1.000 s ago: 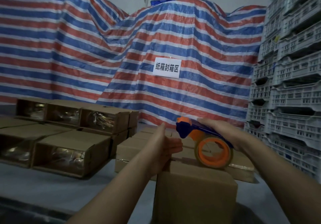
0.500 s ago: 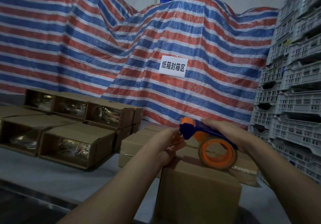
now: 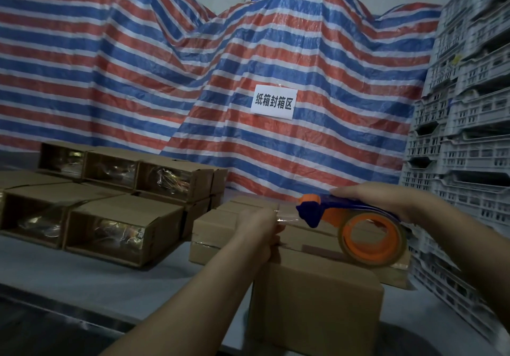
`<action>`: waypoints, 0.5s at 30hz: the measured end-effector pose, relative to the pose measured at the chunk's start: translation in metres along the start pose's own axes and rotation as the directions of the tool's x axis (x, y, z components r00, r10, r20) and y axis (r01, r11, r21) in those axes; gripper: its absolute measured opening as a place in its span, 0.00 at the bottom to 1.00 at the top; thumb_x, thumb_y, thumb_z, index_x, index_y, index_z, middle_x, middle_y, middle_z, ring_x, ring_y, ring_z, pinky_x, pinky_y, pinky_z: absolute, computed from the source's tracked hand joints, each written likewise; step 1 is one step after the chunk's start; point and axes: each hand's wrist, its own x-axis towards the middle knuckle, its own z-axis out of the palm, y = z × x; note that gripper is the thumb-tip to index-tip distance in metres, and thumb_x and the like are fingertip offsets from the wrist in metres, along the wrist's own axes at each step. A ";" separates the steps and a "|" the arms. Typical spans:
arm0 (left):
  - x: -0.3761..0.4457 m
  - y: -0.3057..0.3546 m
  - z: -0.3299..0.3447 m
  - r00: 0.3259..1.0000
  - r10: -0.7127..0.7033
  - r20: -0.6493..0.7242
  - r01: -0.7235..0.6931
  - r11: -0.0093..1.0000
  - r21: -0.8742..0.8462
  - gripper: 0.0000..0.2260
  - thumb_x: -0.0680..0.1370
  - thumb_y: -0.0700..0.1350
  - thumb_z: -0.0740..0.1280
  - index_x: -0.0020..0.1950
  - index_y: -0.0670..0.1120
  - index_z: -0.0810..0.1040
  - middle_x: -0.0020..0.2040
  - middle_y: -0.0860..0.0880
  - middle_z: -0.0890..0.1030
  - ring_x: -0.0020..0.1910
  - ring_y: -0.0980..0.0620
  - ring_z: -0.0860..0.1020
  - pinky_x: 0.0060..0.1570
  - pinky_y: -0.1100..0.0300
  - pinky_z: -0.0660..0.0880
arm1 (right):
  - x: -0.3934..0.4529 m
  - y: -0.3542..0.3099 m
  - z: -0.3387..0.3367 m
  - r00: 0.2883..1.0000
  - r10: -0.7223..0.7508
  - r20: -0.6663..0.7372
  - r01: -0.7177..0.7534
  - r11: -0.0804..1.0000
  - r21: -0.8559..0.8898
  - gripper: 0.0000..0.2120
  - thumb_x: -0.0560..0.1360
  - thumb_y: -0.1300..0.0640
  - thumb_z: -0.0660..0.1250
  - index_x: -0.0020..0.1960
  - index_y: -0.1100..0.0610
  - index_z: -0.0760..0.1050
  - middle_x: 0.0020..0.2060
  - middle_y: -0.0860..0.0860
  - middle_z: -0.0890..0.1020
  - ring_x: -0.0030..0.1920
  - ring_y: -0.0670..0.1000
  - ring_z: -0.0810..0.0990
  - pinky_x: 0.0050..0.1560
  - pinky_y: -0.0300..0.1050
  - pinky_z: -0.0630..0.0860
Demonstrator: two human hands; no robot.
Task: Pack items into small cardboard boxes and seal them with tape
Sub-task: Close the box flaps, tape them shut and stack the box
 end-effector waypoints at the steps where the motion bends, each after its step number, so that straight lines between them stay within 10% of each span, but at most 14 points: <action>1: 0.002 -0.001 -0.002 1.000 -0.001 -0.007 0.001 0.999 -0.035 0.14 0.81 0.38 0.57 0.66 0.40 0.73 0.42 0.44 0.81 0.41 0.48 0.79 0.45 0.54 0.78 | -0.004 0.003 -0.003 1.000 0.012 0.023 -0.013 1.000 0.017 0.21 0.80 0.42 0.65 0.49 0.60 0.81 0.33 0.54 0.83 0.26 0.48 0.79 0.29 0.39 0.75; 8: -0.006 -0.004 -0.008 0.998 0.043 -0.047 -0.052 0.974 -0.220 0.09 0.81 0.36 0.59 0.57 0.36 0.76 0.43 0.42 0.78 0.40 0.48 0.80 0.38 0.60 0.79 | -0.013 0.009 0.003 0.995 -0.051 -0.082 0.034 0.981 -0.190 0.20 0.80 0.38 0.63 0.43 0.54 0.79 0.28 0.48 0.81 0.25 0.44 0.77 0.32 0.36 0.72; 15: -0.008 0.002 -0.047 0.947 0.319 -0.023 -0.287 0.881 0.377 0.08 0.78 0.38 0.64 0.46 0.32 0.79 0.37 0.41 0.80 0.33 0.49 0.78 0.32 0.60 0.79 | -0.003 -0.007 0.010 0.997 -0.057 -0.055 0.032 0.922 -0.385 0.20 0.80 0.36 0.60 0.43 0.50 0.79 0.26 0.43 0.80 0.24 0.41 0.77 0.34 0.37 0.71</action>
